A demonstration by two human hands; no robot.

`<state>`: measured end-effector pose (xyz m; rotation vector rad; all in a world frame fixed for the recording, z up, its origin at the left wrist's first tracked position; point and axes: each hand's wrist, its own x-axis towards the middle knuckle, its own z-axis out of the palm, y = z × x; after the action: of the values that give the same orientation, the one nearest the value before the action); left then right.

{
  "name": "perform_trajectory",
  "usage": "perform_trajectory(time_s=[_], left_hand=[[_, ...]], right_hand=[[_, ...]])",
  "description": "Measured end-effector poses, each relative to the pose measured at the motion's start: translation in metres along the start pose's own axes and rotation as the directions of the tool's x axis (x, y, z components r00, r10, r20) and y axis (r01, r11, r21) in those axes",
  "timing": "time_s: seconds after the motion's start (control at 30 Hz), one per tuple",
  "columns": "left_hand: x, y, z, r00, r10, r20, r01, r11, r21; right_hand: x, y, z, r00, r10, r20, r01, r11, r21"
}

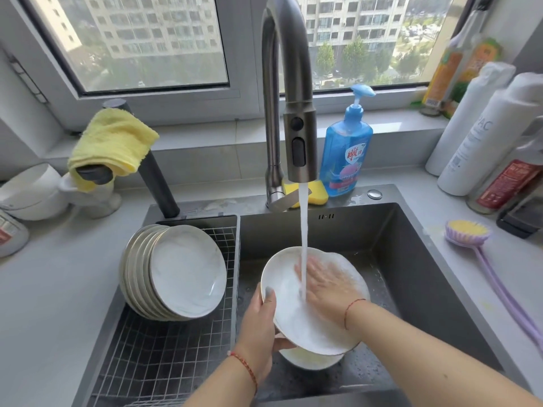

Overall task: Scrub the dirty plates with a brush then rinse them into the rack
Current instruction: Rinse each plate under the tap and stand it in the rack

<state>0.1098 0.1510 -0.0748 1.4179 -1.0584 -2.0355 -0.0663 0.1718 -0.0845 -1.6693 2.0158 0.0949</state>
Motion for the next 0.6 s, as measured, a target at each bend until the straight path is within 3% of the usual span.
perform_trajectory(time_s=[0.1,0.23,0.27,0.33,0.4,0.47,0.53,0.6], left_hand=[[0.001,0.007,-0.002,0.999,0.041,-0.034,-0.041,0.999,0.018],[0.005,0.012,-0.007,0.996,0.051,-0.072,-0.048,0.998,0.049],[0.006,0.012,-0.007,0.996,0.052,-0.075,-0.048,0.997,0.052],[0.005,0.014,-0.005,0.996,0.053,-0.074,-0.05,0.998,0.041],[0.003,0.015,-0.003,0.997,0.046,-0.065,-0.045,0.999,0.015],[0.0,0.016,-0.001,0.998,0.032,-0.054,-0.031,0.999,0.015],[-0.004,0.015,0.002,0.999,0.025,-0.034,-0.023,0.999,0.032],[-0.007,0.013,0.005,0.999,0.035,0.015,-0.036,0.998,0.05]], right_hand=[[-0.018,0.015,0.006,0.996,0.087,0.036,-0.081,0.986,-0.146],[-0.061,-0.003,0.007,0.975,-0.037,0.221,0.113,0.932,-0.345],[-0.07,-0.01,0.01,0.965,-0.083,0.247,0.158,0.939,-0.305],[-0.083,-0.027,0.011,0.963,-0.179,0.201,0.187,0.982,-0.024],[-0.086,-0.043,0.008,0.969,-0.205,0.138,0.157,0.942,0.296],[-0.076,-0.053,0.007,0.964,-0.237,0.12,0.159,0.878,0.452],[-0.063,-0.06,0.007,0.956,-0.284,0.071,0.22,0.858,0.465],[-0.046,-0.061,0.004,0.966,-0.26,0.014,0.246,0.93,0.272]])
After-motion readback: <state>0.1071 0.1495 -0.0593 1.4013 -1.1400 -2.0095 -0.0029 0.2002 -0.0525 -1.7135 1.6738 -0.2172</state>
